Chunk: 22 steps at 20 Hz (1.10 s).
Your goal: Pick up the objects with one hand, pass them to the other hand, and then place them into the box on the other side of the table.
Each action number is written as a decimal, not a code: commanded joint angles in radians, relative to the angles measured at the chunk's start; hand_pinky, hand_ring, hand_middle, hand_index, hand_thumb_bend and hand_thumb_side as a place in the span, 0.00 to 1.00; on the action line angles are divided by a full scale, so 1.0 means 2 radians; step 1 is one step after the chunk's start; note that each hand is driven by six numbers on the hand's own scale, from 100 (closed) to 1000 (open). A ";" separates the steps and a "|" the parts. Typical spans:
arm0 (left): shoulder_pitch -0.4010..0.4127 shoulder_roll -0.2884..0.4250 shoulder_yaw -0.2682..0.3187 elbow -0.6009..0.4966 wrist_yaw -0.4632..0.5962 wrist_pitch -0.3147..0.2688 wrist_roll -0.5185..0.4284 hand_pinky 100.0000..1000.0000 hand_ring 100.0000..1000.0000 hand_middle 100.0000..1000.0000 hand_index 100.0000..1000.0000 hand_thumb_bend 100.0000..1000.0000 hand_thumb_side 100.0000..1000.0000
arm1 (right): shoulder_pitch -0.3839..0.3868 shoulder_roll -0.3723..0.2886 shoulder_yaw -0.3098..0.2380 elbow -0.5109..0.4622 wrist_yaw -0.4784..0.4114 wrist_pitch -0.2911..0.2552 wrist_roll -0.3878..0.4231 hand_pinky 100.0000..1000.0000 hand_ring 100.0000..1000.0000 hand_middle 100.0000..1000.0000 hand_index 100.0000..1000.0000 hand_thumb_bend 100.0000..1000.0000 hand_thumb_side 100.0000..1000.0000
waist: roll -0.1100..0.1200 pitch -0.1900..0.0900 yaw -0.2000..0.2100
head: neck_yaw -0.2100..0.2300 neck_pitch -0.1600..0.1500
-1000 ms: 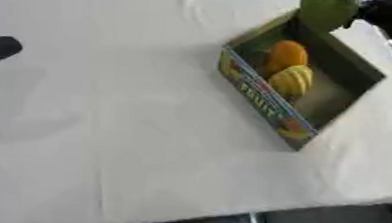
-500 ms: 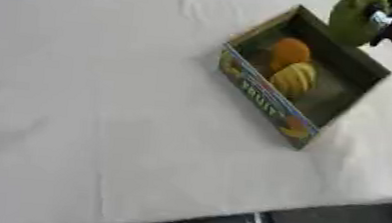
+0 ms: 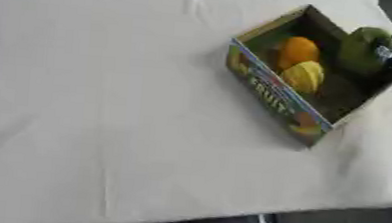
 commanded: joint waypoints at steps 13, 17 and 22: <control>0.007 0.005 0.012 -0.009 -0.014 -0.011 0.015 0.65 0.63 0.63 0.80 0.75 0.89 | -0.002 -0.012 0.005 -0.022 0.090 -0.057 -0.079 0.36 0.05 0.00 0.07 0.00 0.07 | 0.003 0.002 0.004 | 0.000 -0.002; 0.008 0.005 0.013 -0.009 -0.016 -0.011 0.015 0.65 0.63 0.63 0.80 0.76 0.89 | 0.002 -0.013 0.011 -0.060 0.098 -0.067 -0.080 0.36 0.05 0.00 0.06 0.00 0.04 | 0.000 0.001 0.004 | 0.005 -0.002; 0.008 0.005 0.011 -0.009 -0.019 -0.013 0.013 0.64 0.63 0.63 0.80 0.76 0.89 | 0.008 -0.013 0.015 -0.088 0.103 -0.064 -0.077 0.35 0.05 0.00 0.06 0.00 0.04 | -0.003 -0.001 0.003 | 0.008 -0.001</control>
